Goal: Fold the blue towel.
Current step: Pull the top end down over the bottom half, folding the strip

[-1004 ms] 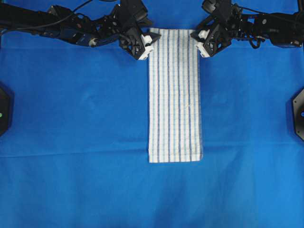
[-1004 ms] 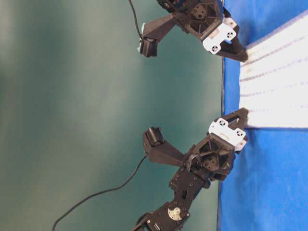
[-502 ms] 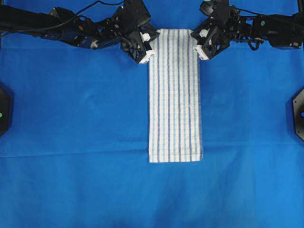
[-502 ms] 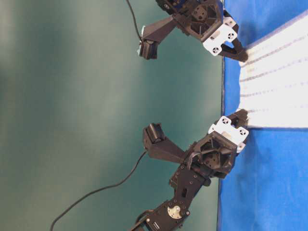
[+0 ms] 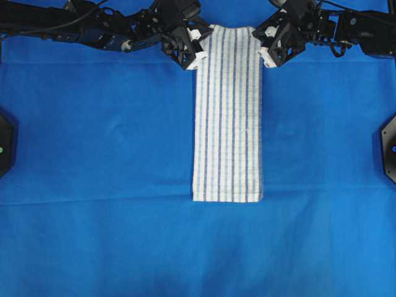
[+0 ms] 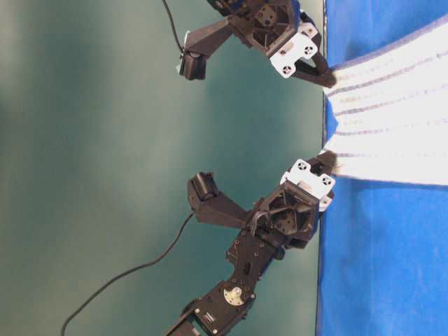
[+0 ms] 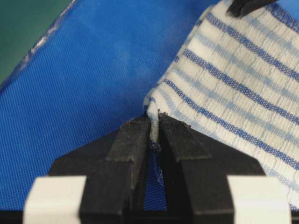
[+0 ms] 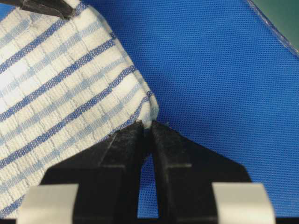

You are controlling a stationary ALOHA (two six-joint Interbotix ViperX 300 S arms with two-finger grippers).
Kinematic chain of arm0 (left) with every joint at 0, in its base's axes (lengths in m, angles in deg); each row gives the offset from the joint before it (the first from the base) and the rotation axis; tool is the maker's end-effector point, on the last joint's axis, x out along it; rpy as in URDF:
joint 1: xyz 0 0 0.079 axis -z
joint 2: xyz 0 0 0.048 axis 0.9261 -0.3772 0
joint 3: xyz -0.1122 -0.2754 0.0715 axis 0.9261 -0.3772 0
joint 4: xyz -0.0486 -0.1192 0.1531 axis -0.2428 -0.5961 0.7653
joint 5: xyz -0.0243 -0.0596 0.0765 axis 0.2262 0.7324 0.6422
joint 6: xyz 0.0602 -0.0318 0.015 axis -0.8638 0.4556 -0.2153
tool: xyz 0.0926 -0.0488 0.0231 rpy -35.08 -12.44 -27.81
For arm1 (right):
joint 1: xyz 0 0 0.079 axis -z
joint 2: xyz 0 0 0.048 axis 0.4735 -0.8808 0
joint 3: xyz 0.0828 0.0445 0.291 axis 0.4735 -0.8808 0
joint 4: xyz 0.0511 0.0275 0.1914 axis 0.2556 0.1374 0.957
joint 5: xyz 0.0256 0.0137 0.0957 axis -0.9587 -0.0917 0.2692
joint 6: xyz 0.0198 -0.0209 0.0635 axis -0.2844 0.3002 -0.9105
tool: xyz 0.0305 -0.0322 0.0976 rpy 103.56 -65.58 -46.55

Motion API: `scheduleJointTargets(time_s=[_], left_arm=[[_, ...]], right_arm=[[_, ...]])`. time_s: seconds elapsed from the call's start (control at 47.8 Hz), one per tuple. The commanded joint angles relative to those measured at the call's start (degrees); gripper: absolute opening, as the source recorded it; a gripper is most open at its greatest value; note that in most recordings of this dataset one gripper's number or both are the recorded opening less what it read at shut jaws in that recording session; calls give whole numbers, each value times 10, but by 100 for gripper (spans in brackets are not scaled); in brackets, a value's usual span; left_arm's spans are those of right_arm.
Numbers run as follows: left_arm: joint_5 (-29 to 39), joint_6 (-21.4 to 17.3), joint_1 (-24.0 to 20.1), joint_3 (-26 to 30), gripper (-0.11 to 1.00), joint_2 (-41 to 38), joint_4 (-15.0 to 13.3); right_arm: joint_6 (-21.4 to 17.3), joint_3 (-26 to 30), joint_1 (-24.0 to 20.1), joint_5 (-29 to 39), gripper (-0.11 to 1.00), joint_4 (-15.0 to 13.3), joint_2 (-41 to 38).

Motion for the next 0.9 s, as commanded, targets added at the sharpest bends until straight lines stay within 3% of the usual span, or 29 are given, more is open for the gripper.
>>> scheduleJointTargets(time_s=[0.0, 0.251, 0.586, 0.878], left_arm=[[3, -1, 4, 7, 3, 28, 1], [9, -2, 42, -43, 3, 81, 1], [4, -1, 143, -117, 4, 133, 1], [7, 10, 251, -134, 4, 134, -1]], right_arm=[[-4, 5, -2, -1, 8, 1, 18], [-10, -39, -50, -1, 8, 14, 72], [-10, -121, -185, -1, 8, 75, 165], [-10, -137, -304, 18, 8, 121, 171]])
